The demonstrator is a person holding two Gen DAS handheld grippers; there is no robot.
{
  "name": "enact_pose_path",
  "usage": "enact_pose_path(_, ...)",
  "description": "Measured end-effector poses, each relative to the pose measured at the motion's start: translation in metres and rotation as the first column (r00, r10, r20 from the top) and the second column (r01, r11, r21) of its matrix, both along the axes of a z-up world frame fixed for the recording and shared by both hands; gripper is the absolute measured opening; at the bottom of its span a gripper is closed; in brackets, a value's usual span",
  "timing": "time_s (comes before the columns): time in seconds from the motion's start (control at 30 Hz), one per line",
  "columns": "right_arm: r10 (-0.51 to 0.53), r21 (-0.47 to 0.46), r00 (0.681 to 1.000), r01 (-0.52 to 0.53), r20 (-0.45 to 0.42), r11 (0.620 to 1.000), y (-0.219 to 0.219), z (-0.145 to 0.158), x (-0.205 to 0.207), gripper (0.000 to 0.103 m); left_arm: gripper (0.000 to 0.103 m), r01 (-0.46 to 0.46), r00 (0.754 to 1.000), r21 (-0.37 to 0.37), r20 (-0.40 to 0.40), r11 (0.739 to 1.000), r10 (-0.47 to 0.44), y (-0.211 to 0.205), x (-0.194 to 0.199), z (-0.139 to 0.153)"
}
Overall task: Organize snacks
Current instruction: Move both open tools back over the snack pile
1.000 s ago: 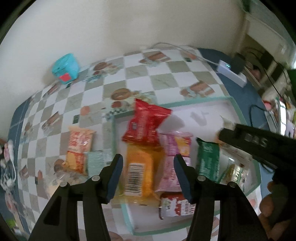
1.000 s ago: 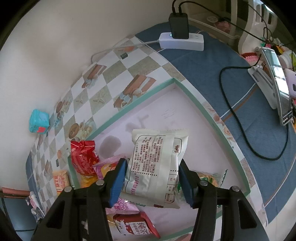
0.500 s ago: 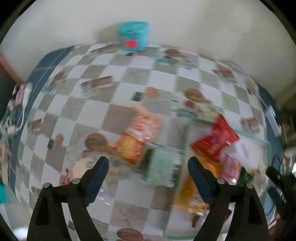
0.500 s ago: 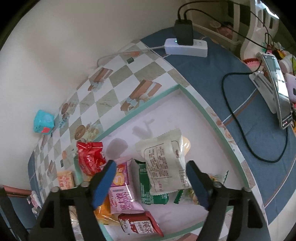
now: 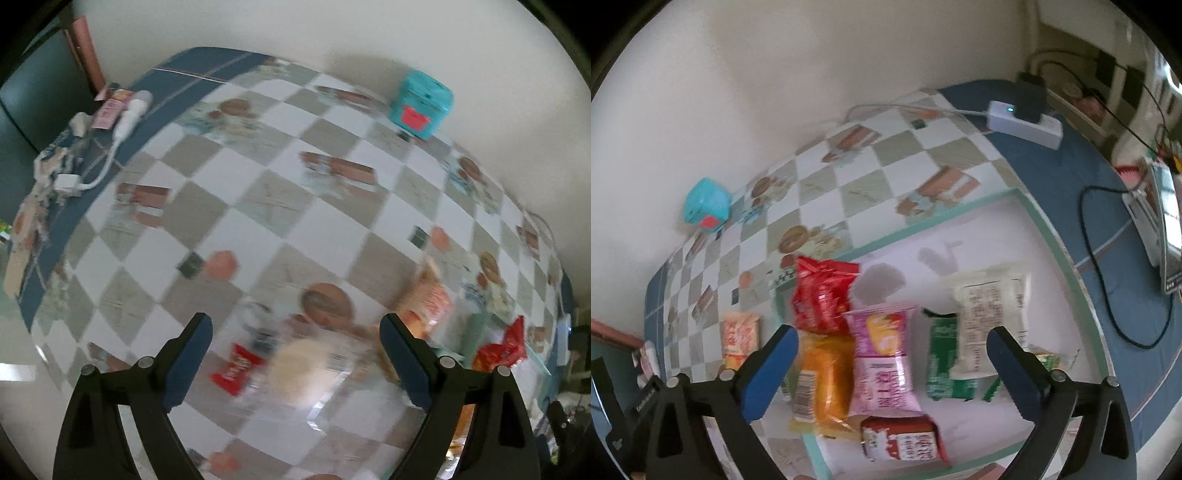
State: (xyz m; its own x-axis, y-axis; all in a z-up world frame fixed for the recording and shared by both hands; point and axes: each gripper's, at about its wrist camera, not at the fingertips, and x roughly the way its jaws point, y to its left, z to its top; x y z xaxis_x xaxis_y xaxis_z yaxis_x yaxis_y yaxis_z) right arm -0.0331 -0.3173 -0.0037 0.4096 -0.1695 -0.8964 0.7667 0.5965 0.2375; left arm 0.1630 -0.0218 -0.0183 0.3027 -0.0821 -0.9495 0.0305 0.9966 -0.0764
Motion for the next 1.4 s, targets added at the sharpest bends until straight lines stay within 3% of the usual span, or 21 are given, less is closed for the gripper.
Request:
enact_pose_path(0.37, 0.218, -0.028, 0.976, -0.217, 0.025, 0.976, 0.08, 0.012, 0.047, 0.103, 0.092, -0.031, 0.997, 0.099, 0.08, 0.995, 0.023, 0.051, 0.002, 0.018)
enact_pose_path(0.57, 0.283, -0.018, 0.959, -0.282, 0.016, 0.959, 0.114, 0.009, 0.065, 0.103, 0.092, -0.069, 0.995, 0.082, 0.083, 0.994, 0.062, 0.078, 0.004, 0.021)
enact_pose_path(0.9, 0.342, 0.017, 0.94, -0.342, -0.009, 0.939, 0.147, -0.004, 0.086, 0.103, 0.092, -0.129, 0.992, 0.046, 0.006, 0.991, 0.129, 0.115, 0.004, -0.002)
enact_pose_path(1.4, 0.458, 0.074, 0.886, -0.454, -0.065, 0.888, 0.199, -0.043, 0.119, 0.103, 0.092, -0.084, 0.99, 0.09, -0.105, 0.992, 0.093, 0.107, 0.007, -0.045)
